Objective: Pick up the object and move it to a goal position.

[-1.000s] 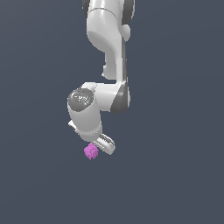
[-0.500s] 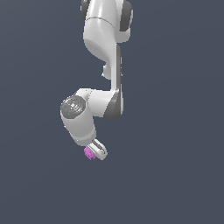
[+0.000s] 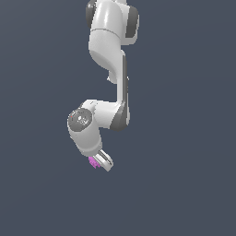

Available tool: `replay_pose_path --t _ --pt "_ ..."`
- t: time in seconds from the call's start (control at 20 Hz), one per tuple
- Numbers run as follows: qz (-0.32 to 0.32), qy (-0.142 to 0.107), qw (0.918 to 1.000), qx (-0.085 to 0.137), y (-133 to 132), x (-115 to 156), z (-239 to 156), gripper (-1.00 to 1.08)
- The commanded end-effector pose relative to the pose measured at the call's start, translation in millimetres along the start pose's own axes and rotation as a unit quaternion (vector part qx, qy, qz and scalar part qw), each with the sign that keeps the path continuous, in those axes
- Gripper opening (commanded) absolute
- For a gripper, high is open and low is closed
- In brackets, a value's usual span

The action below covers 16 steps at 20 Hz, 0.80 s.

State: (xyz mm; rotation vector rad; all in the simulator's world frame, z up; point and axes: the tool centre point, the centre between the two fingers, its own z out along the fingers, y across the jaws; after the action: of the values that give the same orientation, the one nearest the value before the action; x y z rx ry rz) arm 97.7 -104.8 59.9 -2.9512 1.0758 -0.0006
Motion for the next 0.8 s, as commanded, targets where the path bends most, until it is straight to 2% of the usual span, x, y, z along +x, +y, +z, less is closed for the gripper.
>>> replay_pose_path --t 0.0,0.35,0.4,0.75 --pt "0.001 0.000 1.0000 0.000 0.7 -0.3 13.6 1.00" --pt "0.001 0.000 1.0000 0.000 0.0 1.1 20.5 1.00" --pt "0.001 0.000 1.0000 0.000 0.0 1.1 20.5 -1.00" --pt "0.001 0.000 1.0000 0.000 0.0 1.1 20.5 -1.00"
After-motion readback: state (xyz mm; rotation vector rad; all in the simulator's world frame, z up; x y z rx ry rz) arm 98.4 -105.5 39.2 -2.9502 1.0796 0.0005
